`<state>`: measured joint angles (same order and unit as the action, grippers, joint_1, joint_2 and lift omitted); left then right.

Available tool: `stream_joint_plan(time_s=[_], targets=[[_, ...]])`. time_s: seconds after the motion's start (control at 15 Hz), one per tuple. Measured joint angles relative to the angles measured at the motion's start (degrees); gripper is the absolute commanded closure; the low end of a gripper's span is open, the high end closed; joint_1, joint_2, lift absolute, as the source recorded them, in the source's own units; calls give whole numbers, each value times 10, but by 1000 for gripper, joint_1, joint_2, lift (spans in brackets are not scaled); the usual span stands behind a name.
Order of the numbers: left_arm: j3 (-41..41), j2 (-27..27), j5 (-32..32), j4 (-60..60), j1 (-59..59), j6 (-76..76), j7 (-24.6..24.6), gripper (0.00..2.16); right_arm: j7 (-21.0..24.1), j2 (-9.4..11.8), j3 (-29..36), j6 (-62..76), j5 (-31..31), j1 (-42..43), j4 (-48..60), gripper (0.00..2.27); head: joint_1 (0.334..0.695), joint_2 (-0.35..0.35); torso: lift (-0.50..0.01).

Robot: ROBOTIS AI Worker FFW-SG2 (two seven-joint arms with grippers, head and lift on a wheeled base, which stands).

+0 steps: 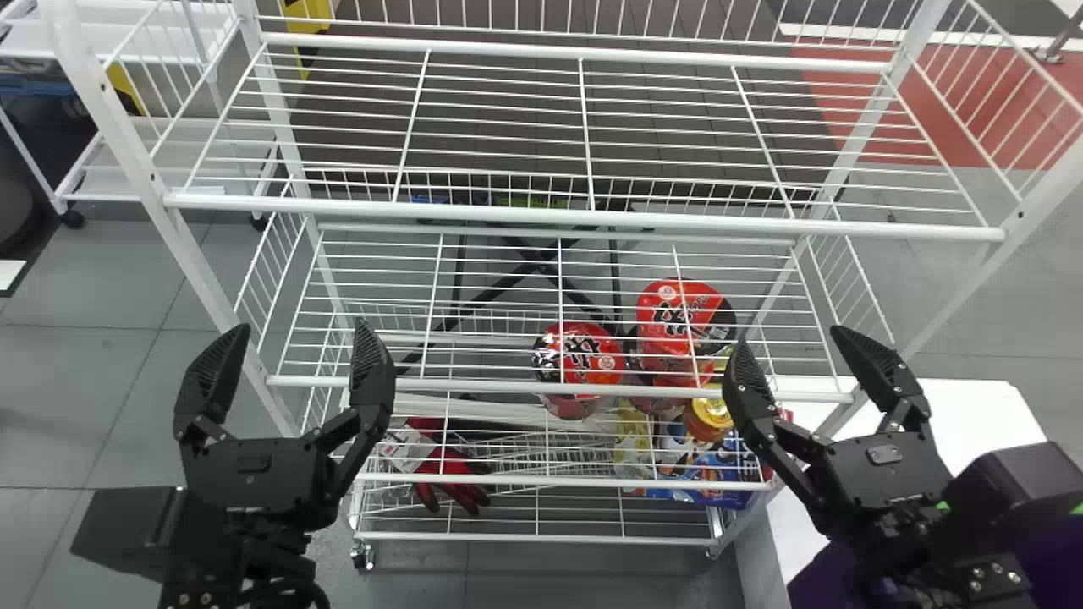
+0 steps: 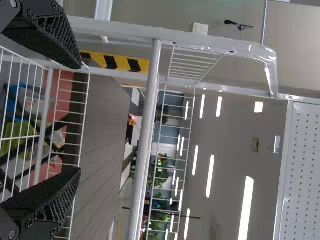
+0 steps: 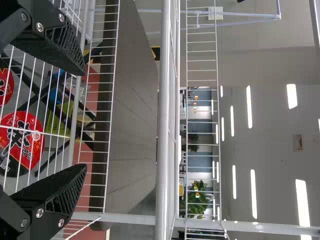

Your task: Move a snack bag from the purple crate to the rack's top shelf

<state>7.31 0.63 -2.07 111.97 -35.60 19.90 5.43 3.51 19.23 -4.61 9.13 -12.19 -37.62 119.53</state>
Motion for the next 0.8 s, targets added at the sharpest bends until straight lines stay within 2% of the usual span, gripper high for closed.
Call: stream_joint_plan(time_s=[0.8], targets=[[-2,1,1,1,-3,0,16,76,0,-1,-1,1,2,1,1,174,695,-34,-289]])
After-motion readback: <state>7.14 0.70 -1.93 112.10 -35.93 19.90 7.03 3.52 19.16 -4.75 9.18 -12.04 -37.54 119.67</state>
